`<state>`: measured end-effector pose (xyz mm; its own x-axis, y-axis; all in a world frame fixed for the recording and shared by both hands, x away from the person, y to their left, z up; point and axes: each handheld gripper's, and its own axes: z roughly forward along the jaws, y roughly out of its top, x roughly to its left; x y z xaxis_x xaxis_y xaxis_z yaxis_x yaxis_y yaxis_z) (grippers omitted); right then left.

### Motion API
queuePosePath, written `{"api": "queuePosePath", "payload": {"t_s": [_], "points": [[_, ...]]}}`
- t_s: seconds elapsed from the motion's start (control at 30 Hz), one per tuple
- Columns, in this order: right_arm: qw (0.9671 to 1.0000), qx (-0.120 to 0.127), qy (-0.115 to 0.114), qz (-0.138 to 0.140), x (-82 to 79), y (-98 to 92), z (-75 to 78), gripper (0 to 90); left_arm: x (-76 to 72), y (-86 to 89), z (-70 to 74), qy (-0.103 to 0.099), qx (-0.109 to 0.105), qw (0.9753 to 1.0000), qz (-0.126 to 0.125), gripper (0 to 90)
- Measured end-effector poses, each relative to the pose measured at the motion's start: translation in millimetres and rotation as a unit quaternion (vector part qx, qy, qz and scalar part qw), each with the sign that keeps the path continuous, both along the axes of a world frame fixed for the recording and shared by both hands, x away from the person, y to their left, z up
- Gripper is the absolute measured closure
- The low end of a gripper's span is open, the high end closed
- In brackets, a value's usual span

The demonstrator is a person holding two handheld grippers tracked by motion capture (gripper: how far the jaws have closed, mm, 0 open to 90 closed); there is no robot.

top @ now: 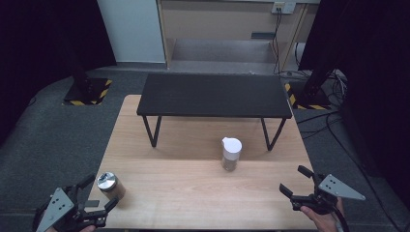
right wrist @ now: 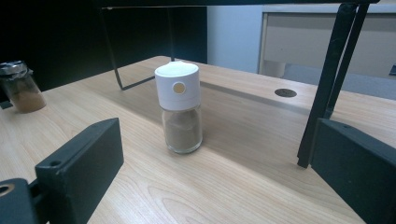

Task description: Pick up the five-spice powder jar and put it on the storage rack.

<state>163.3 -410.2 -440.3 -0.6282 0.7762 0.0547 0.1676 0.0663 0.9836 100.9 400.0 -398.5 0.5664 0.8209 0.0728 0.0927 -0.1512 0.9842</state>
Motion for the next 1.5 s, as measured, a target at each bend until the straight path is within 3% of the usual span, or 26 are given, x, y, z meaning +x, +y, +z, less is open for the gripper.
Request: {"api": "queuePosePath", "payload": {"t_s": [0.13, 0.23, 0.5, 0.7, 0.77, 1.0, 1.27, 1.5], "points": [[1.0000, 0.000, 0.001, -0.001, 0.1, 0.3, 0.0, 3.3, 0.0, 3.7, 6.3, 0.005, 0.010, 0.9999, -0.005, 0.8], [1.0000, -0.001, 0.002, -0.001, 0.2, 0.7, 0.2, 3.3, -0.4, 9.5, 8.8, 0.012, 0.002, 0.9999, -0.012, 0.8], [1.0000, -0.001, 0.002, -0.001, 0.5, 0.8, 0.1, 3.3, -4.7, 22.2, 23.0, 0.022, 0.006, 0.9997, -0.014, 0.6], [1.0000, -0.001, 0.001, -0.001, 0.4, 0.8, 0.1, 3.3, -3.4, 27.9, 34.3, 0.031, 0.025, 0.9991, -0.014, 0.5], [1.0000, -0.001, 0.002, -0.001, 0.7, 0.9, 0.2, 3.3, -0.7, 29.0, 42.1, 0.036, 0.043, 0.9983, -0.017, 0.4], [1.0000, -0.002, 0.002, -0.001, 0.6, 1.1, 0.3, 3.3, 4.6, 37.1, 53.7, 0.041, 0.053, 0.9975, -0.020, 0.4], [1.0000, -0.002, 0.002, -0.001, 0.7, 1.1, 0.4, 3.4, 10.0, 55.9, 55.5, 0.047, 0.030, 0.9983, -0.018, 0.4], [1.0000, -0.003, 0.003, -0.001, 1.2, 1.6, 0.4, 3.4, 21.6, 62.2, 60.2, 0.066, 0.059, 0.9959, -0.018, 0.5]]}}
